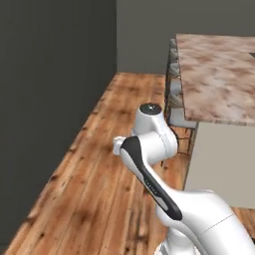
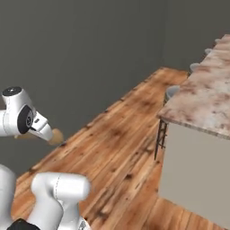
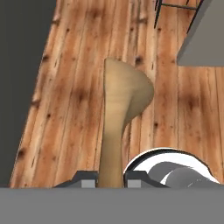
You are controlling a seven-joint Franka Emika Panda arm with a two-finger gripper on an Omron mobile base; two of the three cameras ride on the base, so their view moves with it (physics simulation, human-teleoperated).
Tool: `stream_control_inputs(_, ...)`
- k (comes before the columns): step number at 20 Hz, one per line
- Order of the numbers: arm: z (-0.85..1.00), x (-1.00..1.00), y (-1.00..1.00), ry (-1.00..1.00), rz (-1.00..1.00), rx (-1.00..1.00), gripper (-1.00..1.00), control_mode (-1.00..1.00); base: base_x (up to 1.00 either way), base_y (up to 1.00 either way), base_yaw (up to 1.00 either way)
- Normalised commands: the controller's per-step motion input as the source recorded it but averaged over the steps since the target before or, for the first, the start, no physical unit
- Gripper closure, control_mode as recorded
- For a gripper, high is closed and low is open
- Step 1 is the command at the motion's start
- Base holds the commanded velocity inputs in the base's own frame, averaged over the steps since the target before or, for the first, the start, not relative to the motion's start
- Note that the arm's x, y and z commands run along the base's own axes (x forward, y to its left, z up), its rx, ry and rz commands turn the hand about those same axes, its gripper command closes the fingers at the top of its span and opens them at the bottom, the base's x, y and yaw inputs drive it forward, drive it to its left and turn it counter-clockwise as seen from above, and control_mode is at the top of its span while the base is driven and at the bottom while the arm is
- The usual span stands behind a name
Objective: Organize the utensils by type. Pick up the wooden spoons from the counter and place them in the open cabinet. Then pick up the metallic utensils from the counter and place them in the open drawer.
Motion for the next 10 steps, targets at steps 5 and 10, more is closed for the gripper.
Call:
stream_control_inputs(5, 0.0, 0.0, 0.0, 0.0, 0.0, 0.0, 1.0, 1.0, 0.23, -0.16, -0.76)
stream_control_inputs(10, 0.0, 0.0, 0.0, 0.0, 0.0, 0.0, 1.0, 1.0, 0.05, -0.13, -0.92)
